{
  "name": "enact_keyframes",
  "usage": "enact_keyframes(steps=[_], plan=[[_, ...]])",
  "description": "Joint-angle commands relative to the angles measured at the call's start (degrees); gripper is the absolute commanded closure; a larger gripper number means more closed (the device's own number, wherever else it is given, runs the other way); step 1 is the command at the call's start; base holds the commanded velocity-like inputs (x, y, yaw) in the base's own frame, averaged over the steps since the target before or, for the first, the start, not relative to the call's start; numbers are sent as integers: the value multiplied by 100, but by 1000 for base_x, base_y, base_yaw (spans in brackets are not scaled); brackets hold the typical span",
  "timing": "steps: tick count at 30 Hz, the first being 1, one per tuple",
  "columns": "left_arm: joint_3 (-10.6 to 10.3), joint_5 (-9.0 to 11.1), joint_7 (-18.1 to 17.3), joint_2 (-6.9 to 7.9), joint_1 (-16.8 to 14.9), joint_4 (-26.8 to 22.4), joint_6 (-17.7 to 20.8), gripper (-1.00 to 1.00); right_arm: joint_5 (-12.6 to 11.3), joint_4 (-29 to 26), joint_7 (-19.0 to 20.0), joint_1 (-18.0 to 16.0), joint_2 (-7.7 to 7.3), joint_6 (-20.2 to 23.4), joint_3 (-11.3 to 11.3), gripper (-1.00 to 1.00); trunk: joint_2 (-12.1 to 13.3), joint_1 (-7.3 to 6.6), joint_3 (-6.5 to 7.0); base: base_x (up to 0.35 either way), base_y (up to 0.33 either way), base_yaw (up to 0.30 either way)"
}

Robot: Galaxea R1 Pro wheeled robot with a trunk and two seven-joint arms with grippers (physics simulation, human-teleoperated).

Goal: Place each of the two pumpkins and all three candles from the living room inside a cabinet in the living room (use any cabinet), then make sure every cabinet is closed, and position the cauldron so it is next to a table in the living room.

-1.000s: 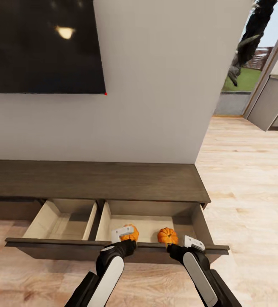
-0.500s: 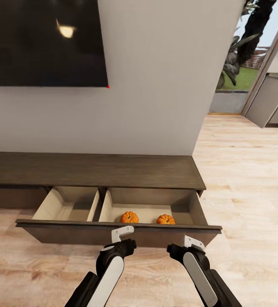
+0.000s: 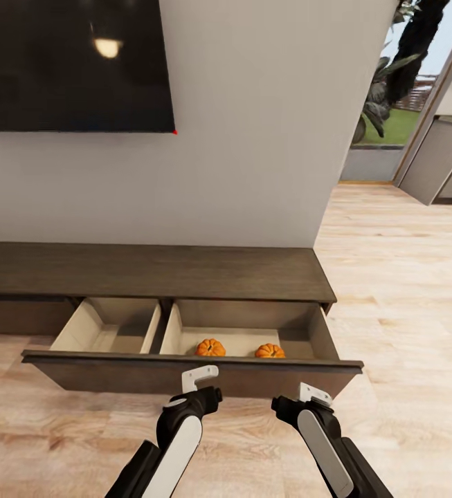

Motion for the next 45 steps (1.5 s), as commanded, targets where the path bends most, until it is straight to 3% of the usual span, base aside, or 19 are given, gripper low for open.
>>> enact_keyframes(steps=[1,8,11,13,16,18,20,23,27,29,31,35,37,39,45], plan=[[-16,38,51,2,-5,-4,5,-100,-45,-1,-52,-4,-1,7,8,-100,-44,22,-23,0,0,0],[-77,18,12,22,-5,219,-101,-100,-39,25,-38,27,-20,-1,17,-100,-325,176,-149,0,0,0],[-63,-41,-20,42,-5,803,-714,-100,12,418,-25,52,-33,-331,29,-100,-445,241,-203,0,0,0],[-55,-264,-32,45,-5,1093,-1095,-100,161,799,-15,52,-45,-799,65,-100,-525,285,-239,0,0,0],[-68,-929,-46,34,-5,1386,-1521,-100,659,1471,172,56,-41,-1528,95,-100,-645,351,-292,0,0,0],[-73,-1208,-114,31,-5,1494,-1663,-100,935,1717,450,57,-34,-1857,97,-100,-726,395,-328,0,0,0],[-78,-1336,-323,30,-5,1622,-1802,-100,1094,1832,818,57,-36,-2193,97,-100,-806,439,-364,0,0,0],[-88,-1431,-641,35,-5,1826,-2062,-100,1178,1937,1234,57,-32,-2715,105,-100,-926,505,-418,0,0,0],[-93,-1708,-779,28,-5,2148,-2551,-100,1209,2022,1387,63,-30,-3341,158,-100,-1087,593,-490,0,0,0],[-127,-1909,-803,20,-5,2271,-2737,-100,1215,2034,1407,65,-29,-3520,284,-100,-1167,637,-526,0,0,0],[-387,-2174,-871,25,-5,2375,-2910,-100,1222,2049,1420,58,-31,-3717,603,-100,-1247,681,-562,0,0,0],[-645,-2290,-1048,36,-5,2417,-2980,-100,1297,2046,1427,46,-32,-4065,796,-100,-1407,769,-634,0,0,0],[-669,-2306,-1231,37,-5,2422,-2989,-100,1557,2050,1428,42,-29,-4131,814,-100,-1488,813,-669,0,0,0],[-661,-2319,-1524,38,-5,2424,-2993,-100,1968,2054,1423,41,-9,-4179,799,-100,-1568,856,-705,0,0,0],[-663,-2336,-1724,41,-5,2436,-3137,-100,2218,2046,1420,40,32,-4202,777,-100,-1809,988,-813,0,0,0]])
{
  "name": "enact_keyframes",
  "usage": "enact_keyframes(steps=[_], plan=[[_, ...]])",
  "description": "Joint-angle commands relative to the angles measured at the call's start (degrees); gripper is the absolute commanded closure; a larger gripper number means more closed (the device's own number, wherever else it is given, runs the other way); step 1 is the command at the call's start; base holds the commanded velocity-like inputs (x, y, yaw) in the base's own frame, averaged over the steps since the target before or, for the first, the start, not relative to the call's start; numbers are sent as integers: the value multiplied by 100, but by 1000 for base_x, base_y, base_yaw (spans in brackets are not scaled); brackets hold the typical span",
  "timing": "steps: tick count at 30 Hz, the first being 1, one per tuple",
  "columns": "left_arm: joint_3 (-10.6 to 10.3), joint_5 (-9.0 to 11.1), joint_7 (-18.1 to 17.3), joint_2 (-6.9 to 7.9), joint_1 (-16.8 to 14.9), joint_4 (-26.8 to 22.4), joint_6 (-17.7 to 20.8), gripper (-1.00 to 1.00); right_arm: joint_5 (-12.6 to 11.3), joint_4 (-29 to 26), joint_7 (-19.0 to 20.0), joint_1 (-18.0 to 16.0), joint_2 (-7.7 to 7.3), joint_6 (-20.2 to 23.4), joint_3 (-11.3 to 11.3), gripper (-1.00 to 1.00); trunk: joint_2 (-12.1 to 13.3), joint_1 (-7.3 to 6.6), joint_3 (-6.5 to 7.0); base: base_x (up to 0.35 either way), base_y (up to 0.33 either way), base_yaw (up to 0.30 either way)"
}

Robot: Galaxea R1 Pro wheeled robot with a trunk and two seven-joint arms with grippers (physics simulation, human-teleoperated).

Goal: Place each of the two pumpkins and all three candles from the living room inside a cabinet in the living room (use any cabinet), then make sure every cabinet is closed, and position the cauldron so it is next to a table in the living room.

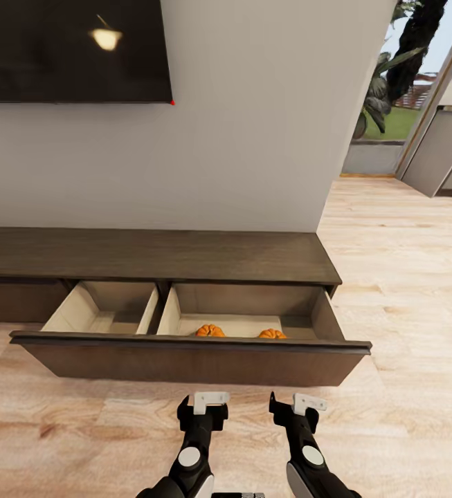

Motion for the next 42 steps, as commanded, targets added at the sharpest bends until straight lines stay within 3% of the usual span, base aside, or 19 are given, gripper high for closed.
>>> enact_keyframes(steps=[1,15,42], plan=[[-19,22,35,4,-5,-6,-17,-100,-53,-1,-29,-4,0,-45,23,-100,-43,21,-23,0,0,0],[-32,23,68,0,-5,-2,-229,-100,-49,-21,-29,3,-25,-61,15,-100,-605,329,-274,0,0,0],[27,30,102,-9,-5,-2,-282,-100,-49,-32,-29,4,-51,-62,13,-100,-605,329,-274,84,49,0]])
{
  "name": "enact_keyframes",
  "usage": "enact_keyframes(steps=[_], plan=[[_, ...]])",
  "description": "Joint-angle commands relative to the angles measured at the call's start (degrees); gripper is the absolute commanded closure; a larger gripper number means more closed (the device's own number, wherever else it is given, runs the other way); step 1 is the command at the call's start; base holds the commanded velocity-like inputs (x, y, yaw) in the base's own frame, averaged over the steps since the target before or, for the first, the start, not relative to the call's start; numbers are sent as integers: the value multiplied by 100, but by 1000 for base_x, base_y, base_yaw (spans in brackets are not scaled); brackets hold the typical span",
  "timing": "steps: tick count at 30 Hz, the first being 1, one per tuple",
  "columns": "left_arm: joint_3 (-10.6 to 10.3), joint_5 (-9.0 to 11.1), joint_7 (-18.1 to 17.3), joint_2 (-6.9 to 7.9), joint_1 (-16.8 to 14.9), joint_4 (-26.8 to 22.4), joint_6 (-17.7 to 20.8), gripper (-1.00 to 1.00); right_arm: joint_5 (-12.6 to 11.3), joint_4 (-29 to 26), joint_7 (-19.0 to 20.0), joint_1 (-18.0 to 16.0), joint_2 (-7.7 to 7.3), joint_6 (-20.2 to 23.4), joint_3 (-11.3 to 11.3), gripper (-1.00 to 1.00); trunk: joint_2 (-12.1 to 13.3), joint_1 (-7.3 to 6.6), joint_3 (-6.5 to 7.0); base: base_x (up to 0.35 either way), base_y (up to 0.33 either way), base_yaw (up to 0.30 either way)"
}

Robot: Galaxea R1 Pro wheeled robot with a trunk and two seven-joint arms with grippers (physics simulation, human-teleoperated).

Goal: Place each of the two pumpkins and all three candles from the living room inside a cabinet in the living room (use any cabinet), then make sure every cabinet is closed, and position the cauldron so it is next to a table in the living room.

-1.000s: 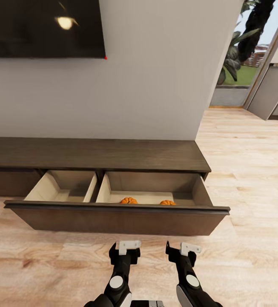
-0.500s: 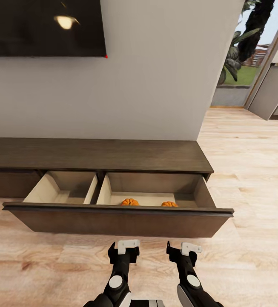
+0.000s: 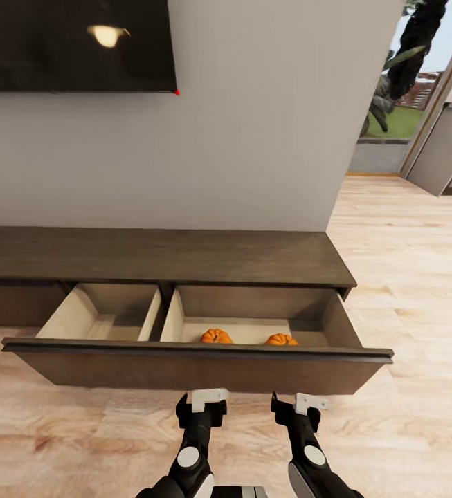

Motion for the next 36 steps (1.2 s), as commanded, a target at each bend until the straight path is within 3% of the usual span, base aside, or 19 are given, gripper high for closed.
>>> enact_keyframes(steps=[1,29,36], plan=[[-24,33,40,3,-5,-6,9,-100,-61,1,-29,-5,-5,-42,24,-100,-2,0,-4,60,26,0],[-41,27,40,3,-5,-6,24,-100,-61,-8,-29,-5,-8,-42,24,-100,-2,0,-4,148,16,0],[-38,27,40,3,-5,-6,27,-100,-61,-8,-29,-5,-14,-42,24,-100,-2,0,-4,288,58,0]])
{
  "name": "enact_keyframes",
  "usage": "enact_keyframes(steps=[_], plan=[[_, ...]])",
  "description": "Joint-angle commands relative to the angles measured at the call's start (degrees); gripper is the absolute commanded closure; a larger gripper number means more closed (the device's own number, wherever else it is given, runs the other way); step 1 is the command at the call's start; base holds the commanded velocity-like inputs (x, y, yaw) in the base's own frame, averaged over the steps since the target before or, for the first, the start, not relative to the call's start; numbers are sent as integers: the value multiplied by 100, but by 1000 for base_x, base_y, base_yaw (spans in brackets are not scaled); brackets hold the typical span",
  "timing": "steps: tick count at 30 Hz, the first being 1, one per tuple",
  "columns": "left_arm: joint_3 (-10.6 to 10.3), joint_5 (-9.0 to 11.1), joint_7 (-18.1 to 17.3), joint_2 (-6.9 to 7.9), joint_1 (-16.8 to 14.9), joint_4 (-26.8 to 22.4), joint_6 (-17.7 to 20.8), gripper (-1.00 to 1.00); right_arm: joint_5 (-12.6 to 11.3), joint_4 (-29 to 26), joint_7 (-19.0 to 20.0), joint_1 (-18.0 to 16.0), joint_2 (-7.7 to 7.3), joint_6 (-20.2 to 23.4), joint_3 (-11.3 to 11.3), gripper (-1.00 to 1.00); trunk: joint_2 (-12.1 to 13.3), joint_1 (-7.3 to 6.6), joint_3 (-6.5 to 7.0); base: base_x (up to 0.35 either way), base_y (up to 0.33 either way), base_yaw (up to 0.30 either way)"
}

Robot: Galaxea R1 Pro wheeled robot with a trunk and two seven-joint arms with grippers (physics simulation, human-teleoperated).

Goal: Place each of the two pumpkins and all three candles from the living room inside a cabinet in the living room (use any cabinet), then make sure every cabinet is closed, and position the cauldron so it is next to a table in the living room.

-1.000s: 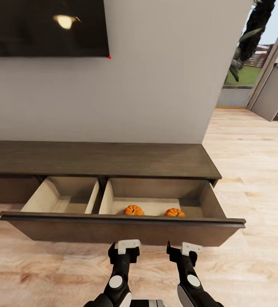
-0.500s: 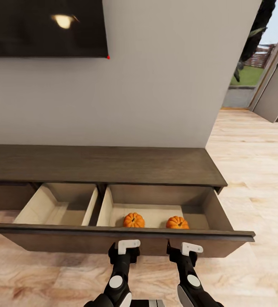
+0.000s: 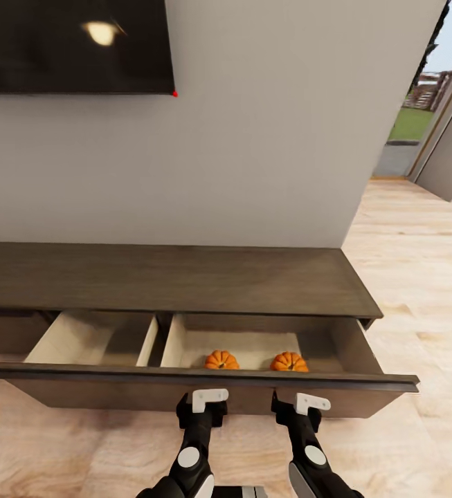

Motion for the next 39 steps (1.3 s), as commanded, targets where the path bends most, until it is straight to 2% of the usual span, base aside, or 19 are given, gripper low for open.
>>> enact_keyframes(steps=[1,17,39], plan=[[-23,33,40,3,-5,-5,10,-100,-24,-4,-15,-7,-2,-38,30,-100,-2,2,-4,329,74,0],[-32,33,40,3,-5,-5,12,-100,-24,-4,-15,-7,4,-38,30,-100,-2,2,-4,257,26,0],[-32,33,40,3,-5,-5,9,-100,-24,-10,-15,-7,4,-38,30,-100,-2,2,-4,141,-5,0]])
